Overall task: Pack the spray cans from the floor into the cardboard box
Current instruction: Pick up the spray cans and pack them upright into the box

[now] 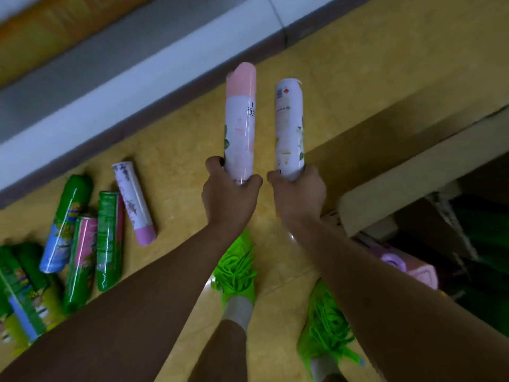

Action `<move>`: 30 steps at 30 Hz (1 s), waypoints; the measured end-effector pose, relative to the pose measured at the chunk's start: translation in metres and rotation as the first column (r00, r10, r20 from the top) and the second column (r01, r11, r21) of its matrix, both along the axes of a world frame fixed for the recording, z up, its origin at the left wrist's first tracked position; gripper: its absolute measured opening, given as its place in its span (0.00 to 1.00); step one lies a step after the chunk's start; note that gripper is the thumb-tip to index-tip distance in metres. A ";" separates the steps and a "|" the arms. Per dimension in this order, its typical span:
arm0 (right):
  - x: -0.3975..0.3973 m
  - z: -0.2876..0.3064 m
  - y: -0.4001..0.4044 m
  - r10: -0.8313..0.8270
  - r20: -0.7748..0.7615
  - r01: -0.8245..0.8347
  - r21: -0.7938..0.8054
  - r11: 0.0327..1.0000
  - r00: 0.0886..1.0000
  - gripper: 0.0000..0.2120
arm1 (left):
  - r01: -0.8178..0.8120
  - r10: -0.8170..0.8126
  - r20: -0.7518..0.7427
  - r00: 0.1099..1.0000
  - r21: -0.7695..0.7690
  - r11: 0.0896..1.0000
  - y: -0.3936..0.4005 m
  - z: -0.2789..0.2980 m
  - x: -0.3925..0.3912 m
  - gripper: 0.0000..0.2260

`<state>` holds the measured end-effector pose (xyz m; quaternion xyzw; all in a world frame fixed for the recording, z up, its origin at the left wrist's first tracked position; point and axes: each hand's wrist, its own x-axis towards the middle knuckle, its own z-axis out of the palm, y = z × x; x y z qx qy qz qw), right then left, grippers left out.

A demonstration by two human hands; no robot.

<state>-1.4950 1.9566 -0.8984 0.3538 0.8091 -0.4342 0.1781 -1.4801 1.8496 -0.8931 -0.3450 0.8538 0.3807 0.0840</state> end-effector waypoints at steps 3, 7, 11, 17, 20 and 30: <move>0.007 0.038 0.039 -0.071 -0.032 0.071 -0.028 0.997 0.997 0.17 | 0.050 -0.049 -0.042 0.998 0.031 0.998 0.039 0.026 -0.003 0.24; 0.033 0.079 0.094 -0.176 -0.065 0.176 -0.010 0.984 0.982 0.13 | 0.126 -0.119 -0.078 0.990 0.092 0.988 0.097 0.051 0.006 0.26; 0.074 0.108 0.150 -0.302 -0.025 0.302 0.016 0.953 0.953 0.17 | 0.218 -0.180 -0.181 0.967 0.222 0.950 0.152 0.073 0.029 0.20; 0.138 0.118 0.207 -0.292 0.029 0.285 0.141 0.948 0.956 0.20 | 0.373 -0.299 -0.251 0.921 0.347 0.860 0.215 0.075 0.053 0.25; 0.161 0.119 0.236 -0.208 0.116 0.180 0.217 0.960 0.971 0.20 | 0.442 -0.340 -0.325 0.882 0.323 0.837 0.240 0.074 0.058 0.25; 0.151 0.109 0.313 0.138 0.414 -0.270 0.280 0.921 0.900 0.19 | 0.635 -0.616 -0.169 0.769 0.305 0.709 0.281 0.048 0.059 0.16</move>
